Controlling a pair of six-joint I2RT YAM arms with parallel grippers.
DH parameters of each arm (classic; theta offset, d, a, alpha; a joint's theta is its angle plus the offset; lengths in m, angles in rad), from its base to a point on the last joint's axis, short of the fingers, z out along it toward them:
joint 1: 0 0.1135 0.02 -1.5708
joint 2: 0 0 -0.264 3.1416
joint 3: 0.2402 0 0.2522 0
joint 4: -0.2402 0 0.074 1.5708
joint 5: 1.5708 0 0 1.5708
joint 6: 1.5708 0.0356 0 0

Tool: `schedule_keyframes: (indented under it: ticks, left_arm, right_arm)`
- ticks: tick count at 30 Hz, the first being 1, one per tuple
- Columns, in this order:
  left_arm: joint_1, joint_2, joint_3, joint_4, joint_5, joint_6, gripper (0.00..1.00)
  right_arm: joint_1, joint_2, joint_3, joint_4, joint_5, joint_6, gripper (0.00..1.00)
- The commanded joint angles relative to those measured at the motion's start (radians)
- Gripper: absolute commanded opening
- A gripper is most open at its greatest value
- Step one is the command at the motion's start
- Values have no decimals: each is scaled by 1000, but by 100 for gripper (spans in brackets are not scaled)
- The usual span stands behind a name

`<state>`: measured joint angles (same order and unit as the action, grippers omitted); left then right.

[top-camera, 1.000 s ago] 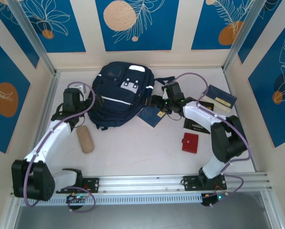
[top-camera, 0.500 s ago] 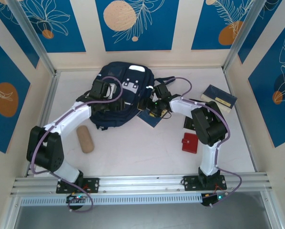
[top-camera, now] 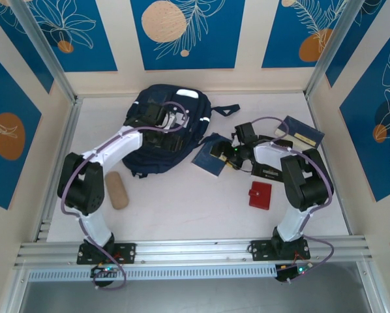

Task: Pack the student bag

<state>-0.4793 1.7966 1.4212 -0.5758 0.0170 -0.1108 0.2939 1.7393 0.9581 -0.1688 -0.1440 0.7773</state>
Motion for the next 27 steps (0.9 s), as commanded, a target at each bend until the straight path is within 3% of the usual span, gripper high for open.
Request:
schedule_keyframes:
  ticks: [1, 8, 19, 22, 27]
  left_arm:
    - [-17, 50, 81, -96, -74, 113, 73]
    - [-54, 154, 168, -164, -186, 241, 68]
    - [-90, 290, 231, -174, -291, 307, 70]
    - [-91, 326, 254, -181, -329, 318, 62]
    - [-92, 345, 275, -188, -312, 328, 32]
  right_arm:
    - [-33, -23, -24, -141, 131, -58, 80]
    - [-34, -131, 53, -164, 101, -76, 80]
    - [-6, -110, 62, -138, 9, -18, 79]
    - [-2, -107, 66, -139, 8, -16, 79]
    - [-1, -116, 75, -158, 34, -20, 79]
